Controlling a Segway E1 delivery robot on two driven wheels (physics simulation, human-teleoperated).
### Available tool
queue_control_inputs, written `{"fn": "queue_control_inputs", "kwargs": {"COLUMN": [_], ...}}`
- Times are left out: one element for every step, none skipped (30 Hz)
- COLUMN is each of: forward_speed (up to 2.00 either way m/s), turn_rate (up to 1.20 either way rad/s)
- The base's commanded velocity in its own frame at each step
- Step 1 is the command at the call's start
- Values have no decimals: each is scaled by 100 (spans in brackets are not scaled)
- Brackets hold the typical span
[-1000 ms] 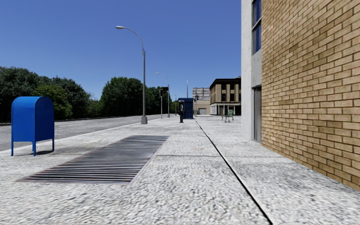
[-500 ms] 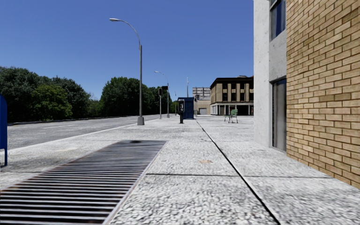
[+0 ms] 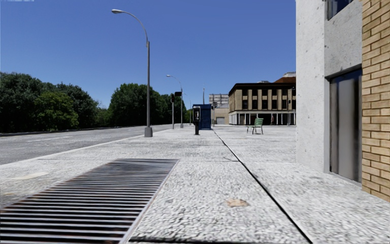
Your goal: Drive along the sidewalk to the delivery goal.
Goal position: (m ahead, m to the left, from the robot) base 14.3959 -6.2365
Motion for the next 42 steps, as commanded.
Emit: {"fn": "queue_control_inputs", "kwargs": {"forward_speed": [200, 200, 200, 200, 200, 200, 200, 200, 200, 200, 200, 200, 200, 200, 200, 200, 200, 200, 200, 200, 200, 200, 200, 200, 200, 200, 200, 200, 200, 200, 200, 200, 200, 200, 200, 200, 200, 200, 200, 200, 200, 200], "turn_rate": [0, 0, 0, 0, 0, 0, 0, 0, 0, 0, 0, 0, 0, 0, 0, 0, 0, 0, 0, 0, 0, 0, 0, 0, 0, 0, 0, 0, 0, 0, 0, 0, 0, 0, 0, 0, 0, 0, 0, 0, 0, 0]}}
